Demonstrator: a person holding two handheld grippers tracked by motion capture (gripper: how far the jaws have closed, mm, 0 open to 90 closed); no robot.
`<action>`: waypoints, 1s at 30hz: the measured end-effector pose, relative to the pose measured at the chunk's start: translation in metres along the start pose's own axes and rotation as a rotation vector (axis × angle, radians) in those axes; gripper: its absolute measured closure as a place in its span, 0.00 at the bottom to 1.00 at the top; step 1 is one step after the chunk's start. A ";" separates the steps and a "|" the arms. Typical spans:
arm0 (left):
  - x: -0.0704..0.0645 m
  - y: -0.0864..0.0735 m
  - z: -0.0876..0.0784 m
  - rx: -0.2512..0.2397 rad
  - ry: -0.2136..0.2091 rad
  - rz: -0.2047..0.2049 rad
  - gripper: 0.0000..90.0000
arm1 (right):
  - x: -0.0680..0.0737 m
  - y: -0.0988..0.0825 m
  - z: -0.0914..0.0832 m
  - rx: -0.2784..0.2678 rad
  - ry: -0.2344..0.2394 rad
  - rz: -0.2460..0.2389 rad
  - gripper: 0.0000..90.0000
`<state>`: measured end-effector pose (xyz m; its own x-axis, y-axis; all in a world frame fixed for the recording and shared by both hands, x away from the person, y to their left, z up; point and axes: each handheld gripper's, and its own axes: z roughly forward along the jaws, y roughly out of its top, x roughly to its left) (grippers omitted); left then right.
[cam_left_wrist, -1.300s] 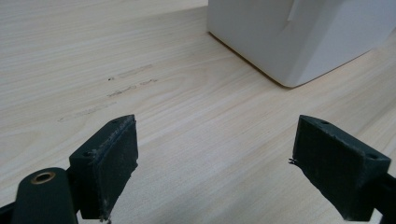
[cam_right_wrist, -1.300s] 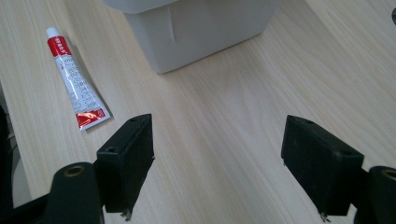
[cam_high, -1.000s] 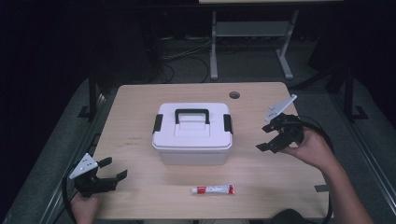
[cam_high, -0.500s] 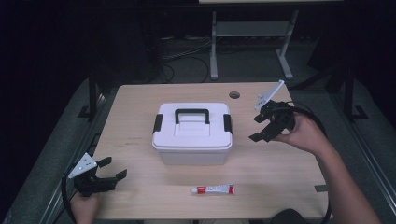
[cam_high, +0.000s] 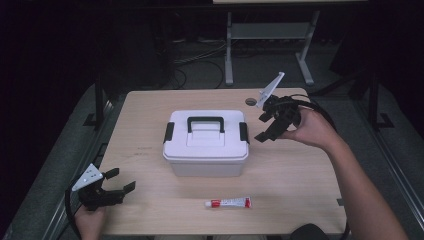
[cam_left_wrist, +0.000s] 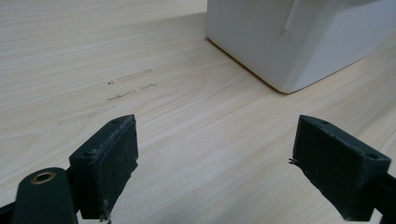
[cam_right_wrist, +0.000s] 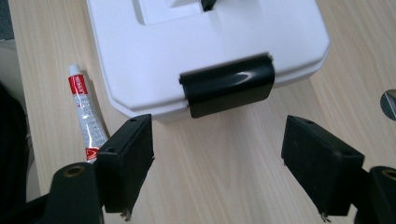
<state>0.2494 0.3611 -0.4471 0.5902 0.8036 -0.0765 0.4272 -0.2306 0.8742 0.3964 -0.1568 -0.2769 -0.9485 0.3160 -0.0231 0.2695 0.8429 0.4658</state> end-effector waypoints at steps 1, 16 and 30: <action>0.000 0.000 0.000 -0.001 -0.001 0.000 0.15 | -0.001 0.003 0.000 -0.005 0.009 -0.004 0.27; 0.003 -0.001 -0.001 -0.009 0.001 -0.015 0.15 | -0.011 0.045 0.008 0.030 0.044 -0.058 0.27; 0.006 -0.002 -0.004 -0.021 0.003 -0.023 0.15 | -0.018 0.078 0.024 0.065 0.074 -0.086 0.27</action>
<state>0.2492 0.3689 -0.4471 0.5785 0.8101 -0.0952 0.4263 -0.2008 0.8820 0.4380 -0.0866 -0.2611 -0.9776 0.2103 0.0057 0.1944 0.8927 0.4066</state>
